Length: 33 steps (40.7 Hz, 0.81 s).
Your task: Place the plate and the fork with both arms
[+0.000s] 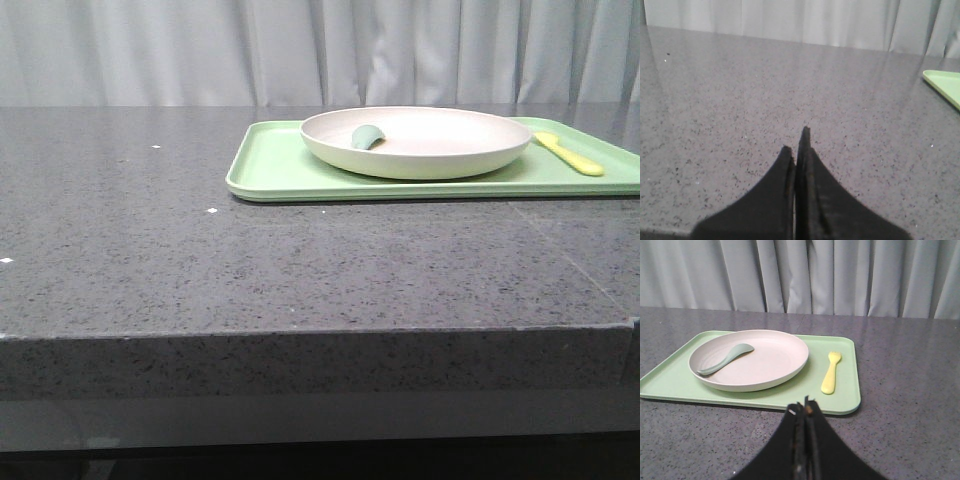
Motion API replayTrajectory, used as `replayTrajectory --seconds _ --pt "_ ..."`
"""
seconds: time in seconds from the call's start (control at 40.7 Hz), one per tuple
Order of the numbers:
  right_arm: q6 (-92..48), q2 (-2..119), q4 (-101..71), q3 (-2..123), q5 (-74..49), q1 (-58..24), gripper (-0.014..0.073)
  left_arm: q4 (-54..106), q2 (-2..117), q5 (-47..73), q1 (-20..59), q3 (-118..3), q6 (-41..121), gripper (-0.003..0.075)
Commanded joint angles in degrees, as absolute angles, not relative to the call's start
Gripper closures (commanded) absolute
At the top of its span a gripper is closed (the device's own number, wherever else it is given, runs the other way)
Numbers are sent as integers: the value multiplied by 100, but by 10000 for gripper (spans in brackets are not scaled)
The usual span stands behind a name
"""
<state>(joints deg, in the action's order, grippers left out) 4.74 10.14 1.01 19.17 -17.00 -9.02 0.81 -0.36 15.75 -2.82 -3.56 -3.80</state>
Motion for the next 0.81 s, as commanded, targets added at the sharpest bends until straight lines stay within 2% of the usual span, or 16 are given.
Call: replayTrajectory --seconds 0.0,0.147,0.786 --pt "405 1073 164 2086 -1233 -895 715 112 -160 870 -300 -320 -380 738" --pt "405 1073 164 2086 -1233 -895 715 112 -160 215 -300 68 -380 738" --pt "405 1073 164 2086 -1233 -895 715 112 -160 246 -300 42 -380 738"
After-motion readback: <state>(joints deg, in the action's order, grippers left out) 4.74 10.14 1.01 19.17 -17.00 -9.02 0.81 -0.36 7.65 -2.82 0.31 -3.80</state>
